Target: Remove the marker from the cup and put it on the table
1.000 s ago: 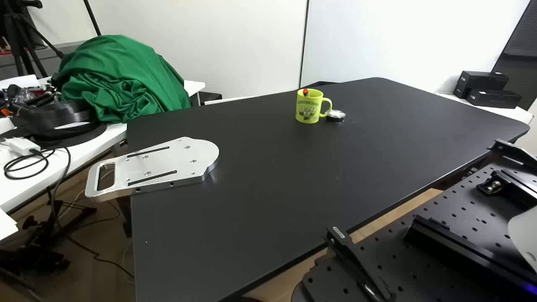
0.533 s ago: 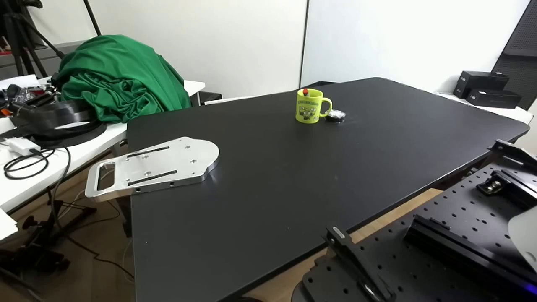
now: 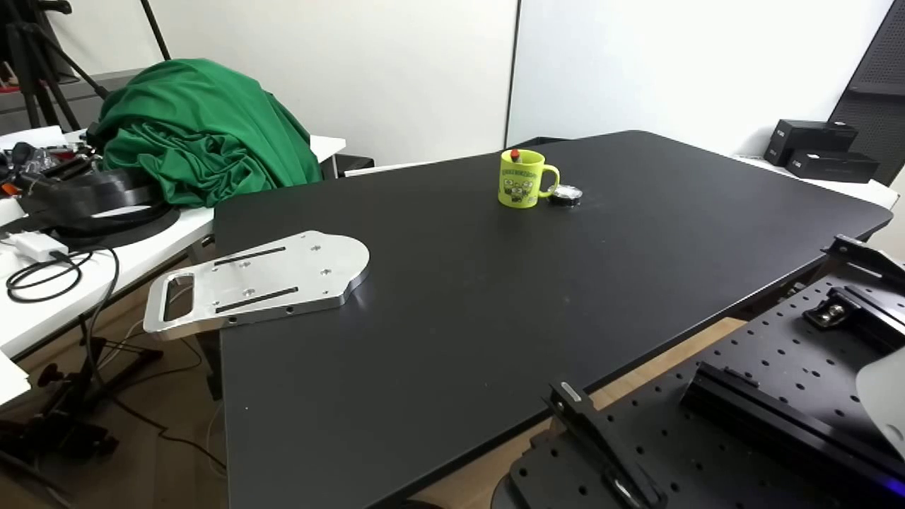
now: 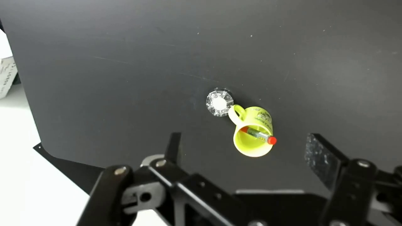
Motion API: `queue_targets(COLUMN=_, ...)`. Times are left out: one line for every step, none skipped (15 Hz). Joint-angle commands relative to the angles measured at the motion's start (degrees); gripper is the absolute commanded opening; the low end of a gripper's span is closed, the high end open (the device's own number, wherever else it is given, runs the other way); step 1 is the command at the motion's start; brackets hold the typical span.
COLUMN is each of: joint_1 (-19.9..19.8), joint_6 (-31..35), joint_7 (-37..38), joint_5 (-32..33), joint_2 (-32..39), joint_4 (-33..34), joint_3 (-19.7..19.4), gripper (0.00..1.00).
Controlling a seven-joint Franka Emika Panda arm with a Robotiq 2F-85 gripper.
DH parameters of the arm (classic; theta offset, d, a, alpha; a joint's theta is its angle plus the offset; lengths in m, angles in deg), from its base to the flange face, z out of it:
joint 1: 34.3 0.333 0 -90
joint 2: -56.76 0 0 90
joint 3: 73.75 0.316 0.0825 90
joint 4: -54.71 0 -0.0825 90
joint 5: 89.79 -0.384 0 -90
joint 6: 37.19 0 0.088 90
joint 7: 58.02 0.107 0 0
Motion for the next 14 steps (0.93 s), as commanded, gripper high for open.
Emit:
queue_targets(joint_1=-0.05, joint_6=5.36, joint_7=1.84, joint_5=4.30, joint_2=7.83, joint_4=5.78, joint_3=0.65, gripper=1.00)
queue_targets(joint_1=-0.02, joint_6=7.93, joint_7=2.44, joint_5=5.72, joint_2=9.60, joint_4=6.62, joint_3=1.05, gripper=1.00)
queue_targets(joint_1=0.08, joint_6=10.56, joint_7=2.87, joint_5=7.32, joint_2=11.36, joint_4=7.35, joint_3=1.45, gripper=1.00)
queue_targets(joint_1=0.24, joint_6=12.86, joint_7=3.10, joint_5=8.76, joint_2=13.09, joint_4=8.09, joint_3=1.77, gripper=1.00)
queue_targets(joint_1=0.49, joint_6=14.95, joint_7=3.39, joint_5=10.35, joint_2=14.92, joint_4=8.72, joint_3=2.25, gripper=1.00)
queue_targets(joint_1=0.74, joint_6=16.75, joint_7=3.74, joint_5=11.96, joint_2=16.68, joint_4=9.38, joint_3=2.62, gripper=1.00)
queue_targets(joint_1=1.04, joint_6=18.15, joint_7=4.51, joint_5=14.24, joint_2=18.58, joint_4=10.04, joint_3=3.15, gripper=1.00)
queue_targets(joint_1=1.40, joint_6=19.37, joint_7=5.28, joint_5=16.73, joint_2=20.32, joint_4=10.54, joint_3=3.53, gripper=1.00)
queue_targets(joint_1=1.77, joint_6=20.39, joint_7=6.89, joint_5=19.95, joint_2=22.05, joint_4=11.06, joint_3=3.86, gripper=1.00)
queue_targets(joint_1=2.41, joint_6=21.19, joint_7=8.18, joint_5=22.94, joint_2=23.78, joint_4=11.59, joint_3=3.92, gripper=1.00)
queue_targets(joint_1=3.20, joint_6=21.54, joint_7=10.05, joint_5=26.16, joint_2=25.62, joint_4=12.25, joint_3=3.81, gripper=1.00)
queue_targets(joint_1=4.08, joint_6=21.71, joint_7=11.58, joint_5=28.69, joint_2=27.28, joint_4=12.86, joint_3=3.50, gripper=1.00)
queue_targets(joint_1=4.97, joint_6=21.37, joint_7=12.86, joint_5=30.64, joint_2=28.97, joint_4=13.48, joint_3=3.14, gripper=1.00)
queue_targets(joint_1=5.77, joint_6=21.08, joint_7=13.96, joint_5=32.28, joint_2=30.47, joint_4=14.02, joint_3=2.78, gripper=1.00)
